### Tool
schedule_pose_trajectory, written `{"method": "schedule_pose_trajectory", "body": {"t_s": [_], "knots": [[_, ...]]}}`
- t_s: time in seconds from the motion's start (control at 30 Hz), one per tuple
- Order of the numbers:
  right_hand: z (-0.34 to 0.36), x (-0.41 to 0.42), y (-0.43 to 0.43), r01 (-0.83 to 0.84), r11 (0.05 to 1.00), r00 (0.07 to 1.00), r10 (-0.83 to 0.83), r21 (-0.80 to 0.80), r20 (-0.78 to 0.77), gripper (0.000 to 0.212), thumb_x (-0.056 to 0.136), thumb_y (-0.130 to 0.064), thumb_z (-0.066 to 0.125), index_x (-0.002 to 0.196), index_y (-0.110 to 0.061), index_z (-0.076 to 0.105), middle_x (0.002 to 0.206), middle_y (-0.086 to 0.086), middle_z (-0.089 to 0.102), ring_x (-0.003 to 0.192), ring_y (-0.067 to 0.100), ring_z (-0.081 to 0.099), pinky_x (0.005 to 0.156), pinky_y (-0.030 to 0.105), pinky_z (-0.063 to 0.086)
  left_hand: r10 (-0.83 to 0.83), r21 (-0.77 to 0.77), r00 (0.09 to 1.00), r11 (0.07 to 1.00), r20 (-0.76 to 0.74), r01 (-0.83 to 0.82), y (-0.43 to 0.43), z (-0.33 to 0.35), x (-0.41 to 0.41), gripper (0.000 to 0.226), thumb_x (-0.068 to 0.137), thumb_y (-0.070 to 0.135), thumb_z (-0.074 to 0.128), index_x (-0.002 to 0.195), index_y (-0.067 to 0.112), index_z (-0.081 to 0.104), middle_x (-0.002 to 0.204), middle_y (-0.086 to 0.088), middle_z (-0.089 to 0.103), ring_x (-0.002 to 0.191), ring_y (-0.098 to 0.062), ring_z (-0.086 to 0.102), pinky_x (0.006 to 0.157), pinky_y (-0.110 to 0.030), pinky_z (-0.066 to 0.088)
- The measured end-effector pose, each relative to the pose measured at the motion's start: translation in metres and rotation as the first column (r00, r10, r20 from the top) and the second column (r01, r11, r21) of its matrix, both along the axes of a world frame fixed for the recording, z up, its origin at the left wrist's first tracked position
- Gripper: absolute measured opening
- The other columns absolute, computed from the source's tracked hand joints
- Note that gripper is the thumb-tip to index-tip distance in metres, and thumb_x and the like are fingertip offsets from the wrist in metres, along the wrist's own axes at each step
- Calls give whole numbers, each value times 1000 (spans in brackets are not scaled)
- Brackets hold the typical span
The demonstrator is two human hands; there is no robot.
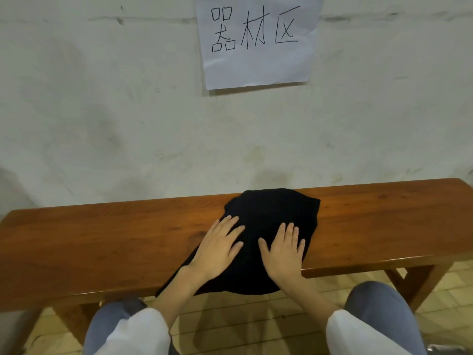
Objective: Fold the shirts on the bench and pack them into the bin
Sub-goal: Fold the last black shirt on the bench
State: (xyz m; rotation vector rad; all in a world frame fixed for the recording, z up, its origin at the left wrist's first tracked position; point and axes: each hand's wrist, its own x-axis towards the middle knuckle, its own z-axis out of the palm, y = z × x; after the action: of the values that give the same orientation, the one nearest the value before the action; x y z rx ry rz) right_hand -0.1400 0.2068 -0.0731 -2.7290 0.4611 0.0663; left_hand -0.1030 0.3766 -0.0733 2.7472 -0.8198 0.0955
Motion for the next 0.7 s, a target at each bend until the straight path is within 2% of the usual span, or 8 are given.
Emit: {"method": "schedule_pose_trajectory", "body": {"t_s": [0.07,0.13,0.2,0.3,0.43,0.5,0.6,0.7], "knots": [[-13,-5,5,-19,995,1000,20,-102,10,78,96,-59,13,150,-3,9,158,17,7,147,29,3,117,45,-1,5,128,997,992,-82,6,-3,-5,-1,67,93,57,6,150,24,20,159,1,11,147,-15,3,116,-29,-5],[-20,-2,-2,-109,976,993,113,-187,10,93,87,-67,-9,149,-3,18,156,18,16,146,31,12,117,47,5,104,185,992,979,-76,-89,-6,-11,-13,73,90,61,1,151,24,17,159,-1,11,147,-18,6,118,-33,2],[-21,4,-14,-294,925,955,296,-242,-29,106,72,-70,-29,151,-7,5,159,13,1,147,26,-2,116,42,-7,176,195,984,965,5,-173,-6,-10,-28,59,94,53,29,143,21,41,148,-4,39,136,-26,37,110,-41,31],[-8,11,-35,-542,815,839,540,-204,-71,93,79,-71,-10,151,-14,-4,159,5,-10,145,16,-15,115,34,-14,173,118,972,974,159,-193,-2,-6,-37,33,78,38,70,108,23,67,102,-1,63,90,-22,61,73,-35,50],[2,18,-66,-667,715,738,672,-208,-54,79,92,-66,15,152,-18,-2,159,-3,-10,143,8,-17,117,28,-11,38,63,990,997,132,-46,18,-7,-9,38,89,34,60,124,19,58,121,-3,57,115,-26,54,100,-39,41],[0,17,-82,-672,702,734,673,-236,-89,79,92,-67,15,152,-19,-4,159,-5,-11,143,6,-18,117,28,-10,-27,156,998,988,56,18,27,-6,0,60,96,49,38,147,18,32,153,-5,30,143,-25,24,118,-38,11],[-8,11,-89,-664,711,745,654,-231,-130,81,90,-69,13,151,-20,-7,159,-5,-12,142,6,-21,117,30,-12,-49,224,998,973,-50,59,34,-11,-1,76,90,66,7,151,21,0,157,1,-8,147,-15,-9,116,-31,-12],[-10,6,-87,-676,695,734,664,-243,-144,81,90,-71,13,151,-23,-10,157,-5,-17,142,8,-23,117,34,-13,-63,273,991,957,-119,94,37,-9,-9,88,84,78,15,148,25,-14,153,-1,-24,143,-18,-24,116,-35,-16]]}}
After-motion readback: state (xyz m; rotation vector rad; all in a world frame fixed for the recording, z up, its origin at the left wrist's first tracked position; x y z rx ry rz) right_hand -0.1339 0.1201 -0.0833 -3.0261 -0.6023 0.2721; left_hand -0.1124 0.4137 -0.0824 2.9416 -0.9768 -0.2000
